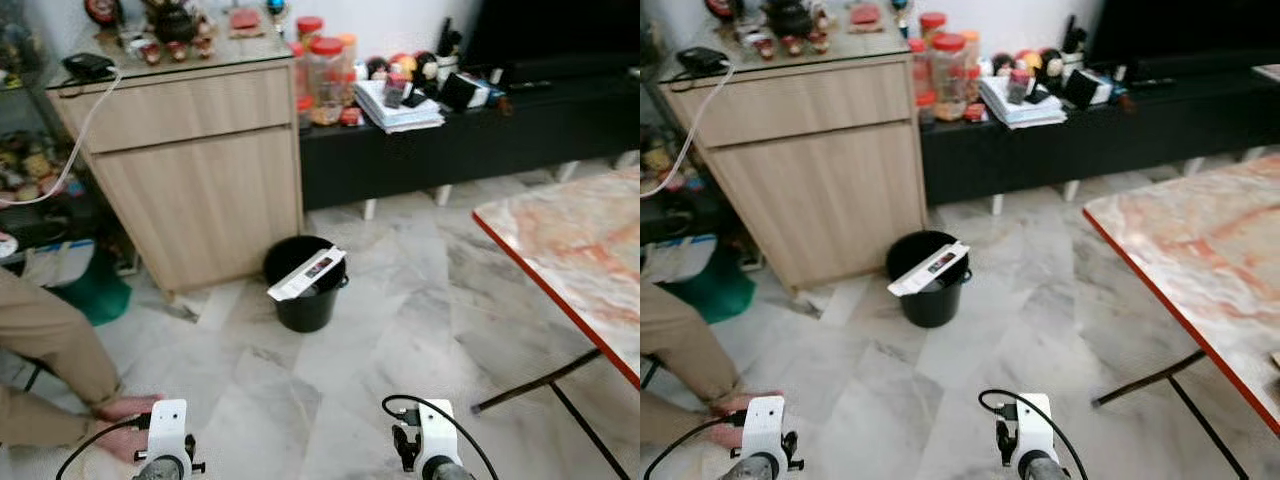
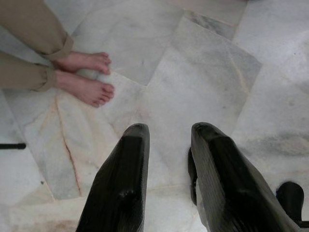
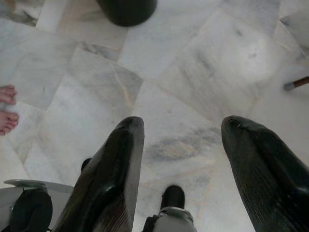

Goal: Picking trash to rubbish bin

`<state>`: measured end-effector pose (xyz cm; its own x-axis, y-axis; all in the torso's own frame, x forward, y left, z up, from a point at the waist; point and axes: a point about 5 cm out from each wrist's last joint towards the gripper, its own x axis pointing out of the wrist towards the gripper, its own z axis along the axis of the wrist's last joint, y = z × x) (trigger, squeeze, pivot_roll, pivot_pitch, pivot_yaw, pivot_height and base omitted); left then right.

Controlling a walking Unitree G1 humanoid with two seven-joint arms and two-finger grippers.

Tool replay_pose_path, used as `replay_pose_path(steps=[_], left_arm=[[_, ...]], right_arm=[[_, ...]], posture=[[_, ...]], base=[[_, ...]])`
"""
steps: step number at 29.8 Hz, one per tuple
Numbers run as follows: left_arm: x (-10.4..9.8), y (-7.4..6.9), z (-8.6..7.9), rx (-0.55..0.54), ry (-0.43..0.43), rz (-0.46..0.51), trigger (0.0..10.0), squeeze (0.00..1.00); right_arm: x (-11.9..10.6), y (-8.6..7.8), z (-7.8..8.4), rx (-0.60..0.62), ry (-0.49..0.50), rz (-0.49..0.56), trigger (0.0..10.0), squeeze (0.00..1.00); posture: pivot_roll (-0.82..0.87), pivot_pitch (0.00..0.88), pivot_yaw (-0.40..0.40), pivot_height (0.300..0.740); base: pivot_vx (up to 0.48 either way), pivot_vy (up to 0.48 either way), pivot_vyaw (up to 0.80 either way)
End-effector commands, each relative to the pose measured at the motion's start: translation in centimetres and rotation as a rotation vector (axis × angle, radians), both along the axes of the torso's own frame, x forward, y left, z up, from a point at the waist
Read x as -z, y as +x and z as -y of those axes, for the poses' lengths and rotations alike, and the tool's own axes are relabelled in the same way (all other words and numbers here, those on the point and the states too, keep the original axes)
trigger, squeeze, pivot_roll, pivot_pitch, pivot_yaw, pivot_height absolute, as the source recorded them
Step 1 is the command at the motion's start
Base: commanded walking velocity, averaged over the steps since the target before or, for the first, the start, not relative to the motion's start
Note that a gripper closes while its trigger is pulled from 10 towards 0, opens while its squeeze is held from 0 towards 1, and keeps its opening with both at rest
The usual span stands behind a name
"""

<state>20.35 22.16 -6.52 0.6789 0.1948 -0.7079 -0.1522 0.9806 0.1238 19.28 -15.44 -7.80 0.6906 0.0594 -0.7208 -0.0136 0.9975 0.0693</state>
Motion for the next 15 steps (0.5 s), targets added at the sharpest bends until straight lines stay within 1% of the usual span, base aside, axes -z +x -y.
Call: replay_pose_path(steps=[1, 2, 3, 15], left_arm=[[0.23, -0.46, -0.16, 0.013, 0.012, -0.021, 10.0, 0.0], [0.23, -0.46, -0.16, 0.013, 0.012, -0.021, 10.0, 0.0], [0.24, -0.49, -0.19, 0.014, 0.012, -0.022, 10.0, 0.0], [0.13, -0.31, -0.23, 0.022, 0.019, -0.018, 10.0, 0.0]], right_arm=[[0.2, -0.32, -0.06, 0.016, 0.006, -0.017, 10.0, 0.0], [0.2, -0.32, -0.06, 0.016, 0.006, -0.017, 10.0, 0.0], [0.25, -0.4, -0.07, 0.012, 0.004, -0.023, 10.0, 0.0], [0.54, -0.92, 0.09, 0.003, -0.012, -0.046, 10.0, 0.0]], posture=[[-0.03, 0.017, 0.003, 0.74], [-0.03, 0.017, 0.003, 0.74], [-0.03, 0.015, 0.005, 0.74], [-0.03, 0.002, 0.008, 0.74]], base=[[0.0, 0.0, 0.0], [0.0, 0.0, 0.0], [0.0, 0.0, -0.57], [0.0, 0.0, -0.8]])
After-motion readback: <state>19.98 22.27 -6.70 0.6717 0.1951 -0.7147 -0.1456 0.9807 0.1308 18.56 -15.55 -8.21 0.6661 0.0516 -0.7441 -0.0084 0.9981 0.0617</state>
